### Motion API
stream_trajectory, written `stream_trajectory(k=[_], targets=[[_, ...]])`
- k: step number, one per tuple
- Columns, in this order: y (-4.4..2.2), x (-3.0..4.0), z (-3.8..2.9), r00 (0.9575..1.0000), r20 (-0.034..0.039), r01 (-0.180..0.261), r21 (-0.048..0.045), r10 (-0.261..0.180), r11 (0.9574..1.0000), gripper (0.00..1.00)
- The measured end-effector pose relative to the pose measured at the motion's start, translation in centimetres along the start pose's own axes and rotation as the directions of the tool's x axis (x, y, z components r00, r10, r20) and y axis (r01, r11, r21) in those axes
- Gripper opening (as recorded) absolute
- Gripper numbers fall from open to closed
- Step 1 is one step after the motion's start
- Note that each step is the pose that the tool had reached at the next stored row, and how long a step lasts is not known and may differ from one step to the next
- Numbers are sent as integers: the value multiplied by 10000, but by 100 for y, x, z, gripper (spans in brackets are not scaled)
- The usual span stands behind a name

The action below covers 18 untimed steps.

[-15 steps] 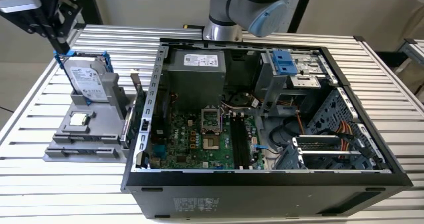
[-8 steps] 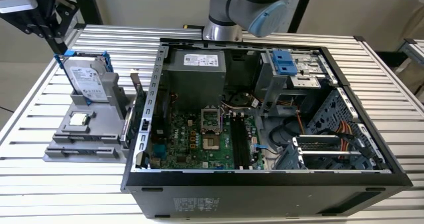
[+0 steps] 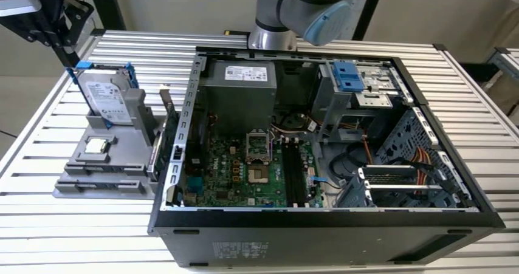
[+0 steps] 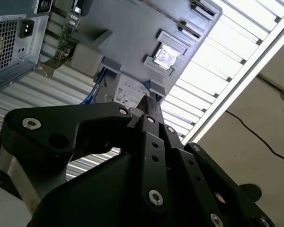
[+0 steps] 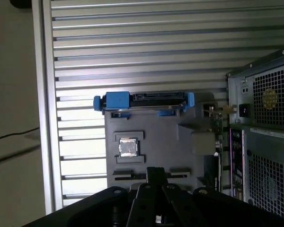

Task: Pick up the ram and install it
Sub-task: 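Reach for the ram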

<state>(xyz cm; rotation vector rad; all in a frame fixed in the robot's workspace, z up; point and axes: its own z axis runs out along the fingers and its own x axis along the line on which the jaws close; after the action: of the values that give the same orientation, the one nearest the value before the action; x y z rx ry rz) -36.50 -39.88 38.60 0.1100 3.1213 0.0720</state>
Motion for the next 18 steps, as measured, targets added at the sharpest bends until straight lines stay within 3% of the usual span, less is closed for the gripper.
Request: stream_trajectory(k=[13,18], targets=[[-4,54,4,10000,1,0,0,0,10000,0],[-52,51,4,10000,-1,-1,1,1,10000,0]])
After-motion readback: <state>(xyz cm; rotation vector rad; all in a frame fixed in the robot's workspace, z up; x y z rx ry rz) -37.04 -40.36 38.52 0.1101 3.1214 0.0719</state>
